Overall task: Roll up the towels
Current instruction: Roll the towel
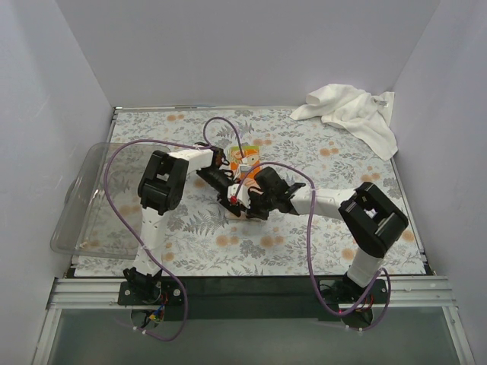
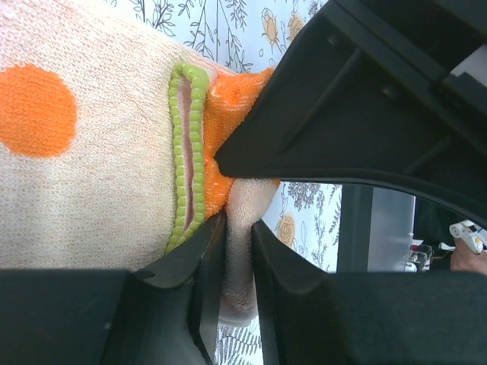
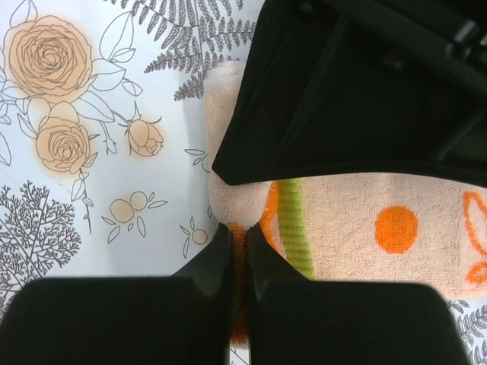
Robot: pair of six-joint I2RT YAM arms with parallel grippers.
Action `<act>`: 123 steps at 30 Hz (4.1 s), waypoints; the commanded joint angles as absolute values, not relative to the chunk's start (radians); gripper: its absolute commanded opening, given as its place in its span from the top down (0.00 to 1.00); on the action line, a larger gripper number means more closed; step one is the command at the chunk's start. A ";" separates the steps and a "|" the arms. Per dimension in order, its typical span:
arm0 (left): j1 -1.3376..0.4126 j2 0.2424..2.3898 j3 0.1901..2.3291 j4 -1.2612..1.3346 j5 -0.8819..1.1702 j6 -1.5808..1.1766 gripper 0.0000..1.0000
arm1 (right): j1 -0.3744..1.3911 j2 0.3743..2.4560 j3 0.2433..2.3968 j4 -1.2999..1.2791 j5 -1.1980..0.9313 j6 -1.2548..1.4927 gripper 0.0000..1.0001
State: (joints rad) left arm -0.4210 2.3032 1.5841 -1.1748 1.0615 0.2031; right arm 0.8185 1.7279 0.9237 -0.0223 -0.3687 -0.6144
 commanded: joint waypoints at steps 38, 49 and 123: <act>-0.658 1.125 0.597 -0.194 0.447 0.534 0.30 | 0.575 2.213 1.376 -0.629 -1.094 -0.328 0.99; -0.862 1.273 0.479 0.146 0.324 0.618 0.38 | 0.557 2.315 1.411 -0.724 -1.180 -0.374 0.99; -0.420 2.537 1.710 -1.336 0.931 0.541 0.73 | 0.907 1.597 0.787 0.158 -0.221 -0.733 0.39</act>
